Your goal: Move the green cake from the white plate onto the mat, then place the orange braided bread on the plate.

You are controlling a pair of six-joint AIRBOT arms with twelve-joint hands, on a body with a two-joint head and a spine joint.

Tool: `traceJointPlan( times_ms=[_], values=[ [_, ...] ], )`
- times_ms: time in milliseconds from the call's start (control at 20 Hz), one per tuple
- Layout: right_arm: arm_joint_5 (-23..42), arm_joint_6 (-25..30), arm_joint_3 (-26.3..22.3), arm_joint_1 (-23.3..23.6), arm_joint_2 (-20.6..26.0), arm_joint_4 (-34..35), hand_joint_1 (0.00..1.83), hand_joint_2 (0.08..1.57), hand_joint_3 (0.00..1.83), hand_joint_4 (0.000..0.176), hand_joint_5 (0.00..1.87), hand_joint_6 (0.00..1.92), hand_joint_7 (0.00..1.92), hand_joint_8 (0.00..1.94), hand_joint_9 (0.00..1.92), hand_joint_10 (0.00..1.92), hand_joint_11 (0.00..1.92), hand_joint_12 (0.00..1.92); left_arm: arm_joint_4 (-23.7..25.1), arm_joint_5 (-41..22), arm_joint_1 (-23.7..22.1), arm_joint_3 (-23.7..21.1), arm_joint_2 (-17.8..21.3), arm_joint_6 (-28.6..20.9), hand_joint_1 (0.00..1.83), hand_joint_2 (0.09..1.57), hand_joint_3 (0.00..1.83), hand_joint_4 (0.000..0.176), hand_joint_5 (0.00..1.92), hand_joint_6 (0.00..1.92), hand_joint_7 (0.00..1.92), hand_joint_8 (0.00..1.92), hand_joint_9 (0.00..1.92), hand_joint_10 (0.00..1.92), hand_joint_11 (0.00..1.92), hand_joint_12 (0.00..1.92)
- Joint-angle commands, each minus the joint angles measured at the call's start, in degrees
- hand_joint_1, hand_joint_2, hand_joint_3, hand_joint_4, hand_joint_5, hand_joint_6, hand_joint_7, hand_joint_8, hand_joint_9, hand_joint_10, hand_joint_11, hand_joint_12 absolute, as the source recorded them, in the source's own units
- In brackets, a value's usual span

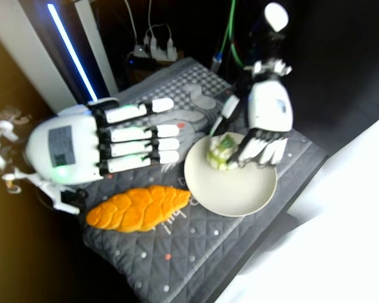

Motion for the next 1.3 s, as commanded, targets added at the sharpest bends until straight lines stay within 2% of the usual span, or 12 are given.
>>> traceJointPlan(
  times_ms=[0,200,250,300,350,400,450,700,950,1050,1100,1250],
  values=[
    [6.9,0.3,0.0,0.4,0.4,2.7,0.56,0.80,0.00,0.149,0.14,0.00,0.29,0.00,0.29,0.00,0.02,0.58,-3.5,-3.7,-1.0,-0.3,0.9,-0.3,1.06,1.04,0.00,0.176,1.12,0.75,0.85,1.38,0.62,1.69,0.15,1.92],
    [7.0,0.3,0.5,0.4,0.5,4.3,0.50,0.81,0.01,0.157,0.20,0.01,0.30,0.00,0.24,0.00,0.00,0.56,-5.6,-6.8,-2.6,-3.4,5.1,-0.2,1.09,1.00,0.00,0.176,1.23,0.56,0.76,1.47,0.62,1.79,0.41,1.92],
    [7.0,0.3,0.7,0.4,0.5,4.8,0.50,0.75,0.00,0.165,0.21,0.00,0.33,0.00,0.25,0.00,0.00,0.63,-5.6,-7.5,-2.9,-4.8,6.4,-0.1,1.22,1.04,0.00,0.000,1.25,0.42,0.99,1.15,0.69,1.40,0.30,1.79],
    [7.2,0.3,0.8,0.4,0.5,5.3,0.50,0.74,0.00,0.172,0.21,0.00,0.34,0.00,0.25,0.00,0.00,0.62,-5.0,-8.2,-3.2,-6.0,7.5,-0.1,1.26,1.04,0.00,0.000,1.28,0.31,1.08,1.04,0.77,1.20,0.28,1.68],
    [7.5,0.3,0.9,0.4,0.6,5.8,0.48,0.74,0.00,0.169,0.20,0.00,0.35,0.00,0.24,0.00,0.00,0.62,-3.2,-8.9,-3.6,-8.4,9.5,-0.1,1.14,0.99,0.00,0.126,1.32,0.36,1.07,0.87,0.77,1.18,0.31,1.73],
    [7.8,0.3,1.0,0.4,0.6,6.1,0.47,0.76,0.00,0.172,0.21,0.00,0.36,0.00,0.24,0.00,0.00,0.58,-1.7,-9.5,-3.9,-10.0,10.8,-0.3,1.24,1.01,0.00,0.009,1.31,0.29,1.15,0.84,0.86,0.93,0.44,1.56],
    [7.9,0.3,1.0,0.4,0.7,6.3,0.46,0.79,0.01,0.171,0.21,0.00,0.37,0.01,0.26,0.01,0.02,0.59,-0.5,-9.8,-4.1,-11.2,11.4,-0.4,1.26,1.01,0.00,0.000,1.33,0.24,1.18,0.80,0.94,0.81,0.54,1.44],
    [8.6,0.3,1.0,0.4,0.9,6.8,0.44,0.82,0.01,0.171,0.18,0.00,0.35,0.00,0.27,0.00,0.02,0.60,4.4,-12.8,-4.1,-16.8,14.4,-1.0,1.27,0.99,0.00,0.016,1.47,0.02,1.20,0.73,0.94,0.71,0.62,1.39],
    [8.6,0.3,1.0,0.4,0.9,6.9,0.38,0.85,0.01,0.162,0.19,0.00,0.33,0.00,0.26,0.00,0.02,0.59,4.4,-15.4,-2.1,-19.2,15.2,-1.3,1.27,1.01,0.00,0.000,1.46,0.00,1.12,0.93,0.85,1.06,0.58,1.56],
    [8.6,0.3,1.0,0.4,0.9,6.9,0.41,0.87,0.00,0.167,0.16,0.00,0.30,0.00,0.24,0.00,0.00,0.52,5.4,-16.2,-1.3,-19.6,15.2,-2.8,1.15,0.96,0.00,0.106,1.50,0.01,1.19,0.67,0.84,1.18,0.41,1.43],
    [8.6,0.3,1.0,0.4,0.9,6.9,0.43,0.86,0.00,0.172,0.18,0.01,0.30,0.00,0.25,0.00,0.00,0.51,5.7,-16.5,-0.9,-19.8,15.3,-3.1,1.24,1.00,0.00,0.001,1.46,0.01,1.16,0.83,0.82,1.17,0.41,1.47],
    [8.6,0.3,1.0,0.4,0.8,6.9,0.42,0.84,0.00,0.164,0.17,0.00,0.29,0.00,0.24,0.00,0.00,0.44,6.9,-16.7,0.2,-21.0,15.3,-3.1,1.26,1.00,0.00,0.012,1.46,0.00,1.18,0.77,0.83,1.06,0.44,1.57]
  ],
)
